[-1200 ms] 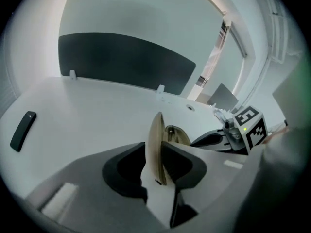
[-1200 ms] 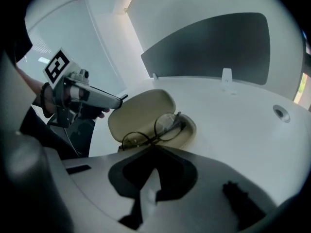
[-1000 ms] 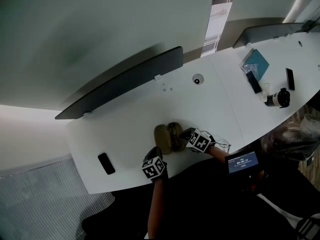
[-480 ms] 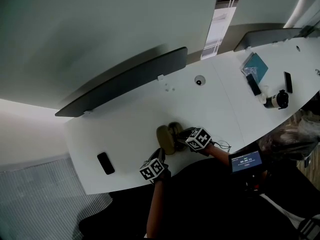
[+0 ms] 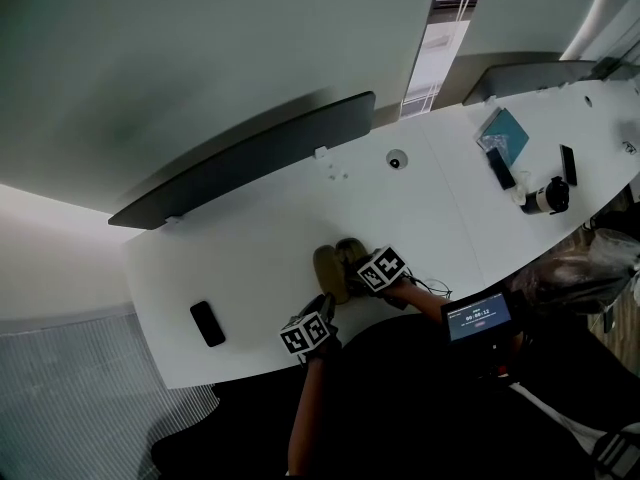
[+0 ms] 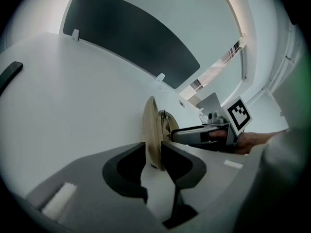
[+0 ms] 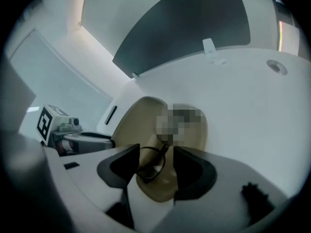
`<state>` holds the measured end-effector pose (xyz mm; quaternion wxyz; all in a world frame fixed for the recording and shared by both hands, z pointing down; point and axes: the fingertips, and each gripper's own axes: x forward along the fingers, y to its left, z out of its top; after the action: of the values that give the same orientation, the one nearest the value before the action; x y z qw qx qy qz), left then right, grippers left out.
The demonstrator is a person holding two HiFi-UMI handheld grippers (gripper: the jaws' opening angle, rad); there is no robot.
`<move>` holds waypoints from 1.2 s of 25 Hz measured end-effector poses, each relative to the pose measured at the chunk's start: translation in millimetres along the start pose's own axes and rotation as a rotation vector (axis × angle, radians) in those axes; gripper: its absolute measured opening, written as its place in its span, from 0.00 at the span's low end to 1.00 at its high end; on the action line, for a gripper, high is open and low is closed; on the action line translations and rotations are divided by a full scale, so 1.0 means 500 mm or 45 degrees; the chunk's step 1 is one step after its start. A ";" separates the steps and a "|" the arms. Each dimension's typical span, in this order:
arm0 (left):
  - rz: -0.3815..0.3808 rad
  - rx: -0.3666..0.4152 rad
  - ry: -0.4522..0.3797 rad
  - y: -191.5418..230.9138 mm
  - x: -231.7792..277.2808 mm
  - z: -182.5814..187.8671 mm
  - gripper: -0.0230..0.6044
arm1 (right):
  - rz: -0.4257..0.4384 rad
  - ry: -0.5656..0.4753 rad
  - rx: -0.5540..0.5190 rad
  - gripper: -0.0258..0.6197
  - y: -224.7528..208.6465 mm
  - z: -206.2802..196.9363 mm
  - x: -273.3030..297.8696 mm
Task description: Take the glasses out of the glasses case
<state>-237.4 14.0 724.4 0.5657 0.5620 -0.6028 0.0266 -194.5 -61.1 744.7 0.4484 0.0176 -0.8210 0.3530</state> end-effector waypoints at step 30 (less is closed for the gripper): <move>-0.219 -0.026 0.082 -0.016 0.033 -0.024 0.28 | -0.357 0.119 -0.269 0.38 0.008 -0.002 0.026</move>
<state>-219.5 8.2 735.5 0.5905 0.6049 -0.5340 -0.0103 -202.8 -53.9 752.5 0.5301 0.0685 -0.8213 0.1993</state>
